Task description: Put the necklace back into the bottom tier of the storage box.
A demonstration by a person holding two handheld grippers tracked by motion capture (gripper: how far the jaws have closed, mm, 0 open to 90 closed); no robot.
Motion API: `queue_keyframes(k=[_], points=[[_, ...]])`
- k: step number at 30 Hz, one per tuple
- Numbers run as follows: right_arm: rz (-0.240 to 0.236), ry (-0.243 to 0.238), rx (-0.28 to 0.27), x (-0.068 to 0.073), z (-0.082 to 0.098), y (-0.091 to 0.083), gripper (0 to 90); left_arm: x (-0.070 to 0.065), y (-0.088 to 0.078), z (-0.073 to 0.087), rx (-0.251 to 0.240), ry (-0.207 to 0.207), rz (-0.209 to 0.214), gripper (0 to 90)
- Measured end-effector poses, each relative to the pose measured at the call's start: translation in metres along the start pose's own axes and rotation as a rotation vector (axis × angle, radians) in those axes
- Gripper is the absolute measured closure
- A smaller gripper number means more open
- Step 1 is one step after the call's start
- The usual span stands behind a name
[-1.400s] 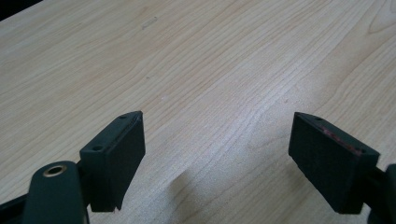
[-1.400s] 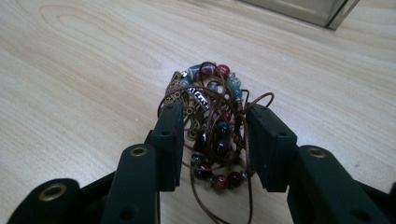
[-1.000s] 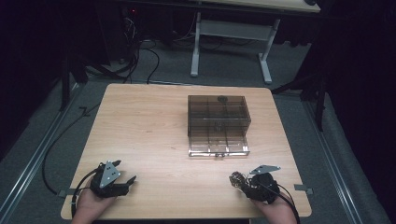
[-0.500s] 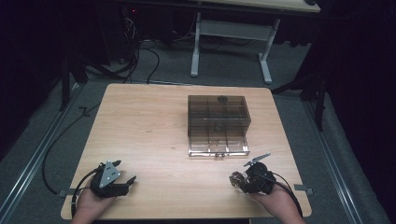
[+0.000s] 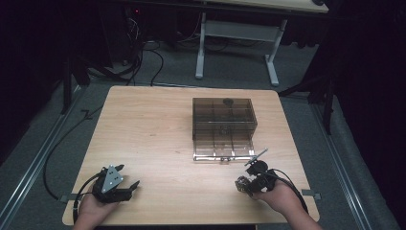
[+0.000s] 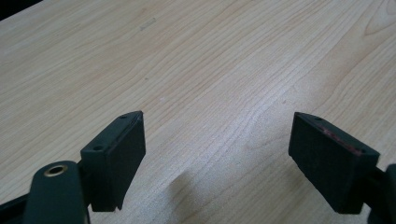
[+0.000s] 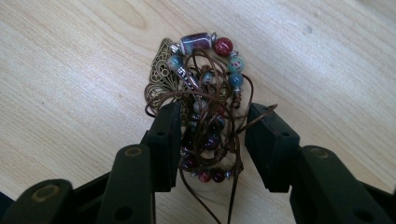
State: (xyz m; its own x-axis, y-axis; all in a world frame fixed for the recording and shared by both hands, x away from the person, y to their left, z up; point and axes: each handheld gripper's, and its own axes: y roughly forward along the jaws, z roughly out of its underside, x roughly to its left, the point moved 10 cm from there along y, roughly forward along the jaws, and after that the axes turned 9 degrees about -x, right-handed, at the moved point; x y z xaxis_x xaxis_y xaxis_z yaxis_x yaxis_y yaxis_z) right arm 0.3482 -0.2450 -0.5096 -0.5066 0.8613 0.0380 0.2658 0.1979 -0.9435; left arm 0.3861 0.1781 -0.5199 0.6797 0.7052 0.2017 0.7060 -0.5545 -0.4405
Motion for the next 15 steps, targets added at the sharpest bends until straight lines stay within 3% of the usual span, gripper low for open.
queue_keyframes(k=[10,15], points=[[0.032,-0.07,0.083,0.002,-0.0038,0.0056,62.6,-0.0002,0.0002,-0.0001,-0.001,0.0,0.0,19.2],[0.006,-0.066,0.095,0.0046,-0.0061,0.0063,70.1,-0.0003,0.0002,0.0,0.0,0.0,0.001,19.2]])
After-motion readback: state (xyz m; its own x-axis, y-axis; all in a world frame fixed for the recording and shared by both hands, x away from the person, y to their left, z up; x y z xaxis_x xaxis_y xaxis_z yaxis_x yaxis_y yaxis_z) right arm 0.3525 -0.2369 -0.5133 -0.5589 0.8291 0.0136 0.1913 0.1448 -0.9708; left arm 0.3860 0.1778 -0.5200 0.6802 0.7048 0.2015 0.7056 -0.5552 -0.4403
